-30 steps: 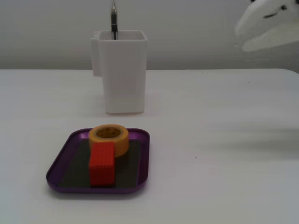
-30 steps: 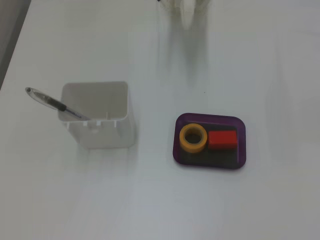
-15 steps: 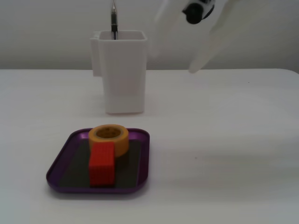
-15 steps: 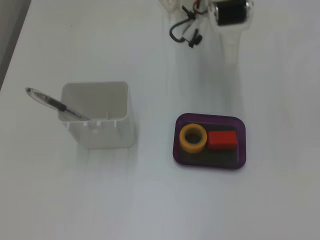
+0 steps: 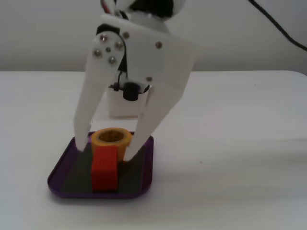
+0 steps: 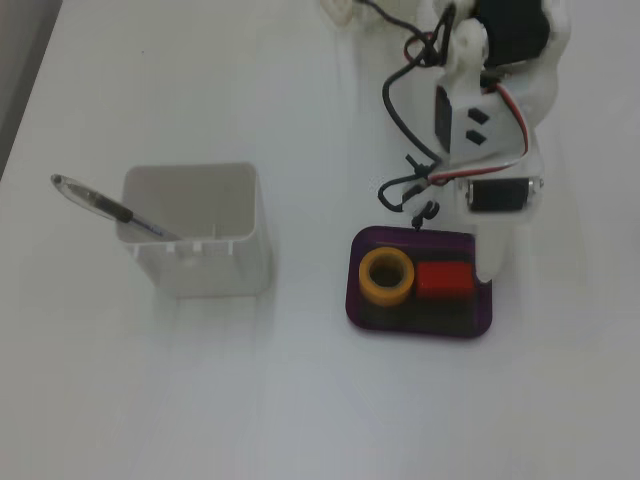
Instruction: Remove the cube from the box.
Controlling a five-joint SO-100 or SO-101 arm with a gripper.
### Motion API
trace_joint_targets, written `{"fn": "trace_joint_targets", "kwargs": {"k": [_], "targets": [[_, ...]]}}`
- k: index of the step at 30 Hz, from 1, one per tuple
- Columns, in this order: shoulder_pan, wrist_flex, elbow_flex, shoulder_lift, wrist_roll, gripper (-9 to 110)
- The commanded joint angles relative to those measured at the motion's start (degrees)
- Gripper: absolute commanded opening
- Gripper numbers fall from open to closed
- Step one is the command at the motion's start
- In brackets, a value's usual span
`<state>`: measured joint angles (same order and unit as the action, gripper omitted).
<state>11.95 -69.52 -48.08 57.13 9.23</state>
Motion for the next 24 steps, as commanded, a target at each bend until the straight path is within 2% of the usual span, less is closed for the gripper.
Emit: {"fn": "trace_joint_targets", "kwargs": {"k": [1,24], "targets": [[-2.29,-0.26,6.15,-1.93,0.00,16],[-4.57,0.18,8.26,-6.77,-0.18,15]]}}
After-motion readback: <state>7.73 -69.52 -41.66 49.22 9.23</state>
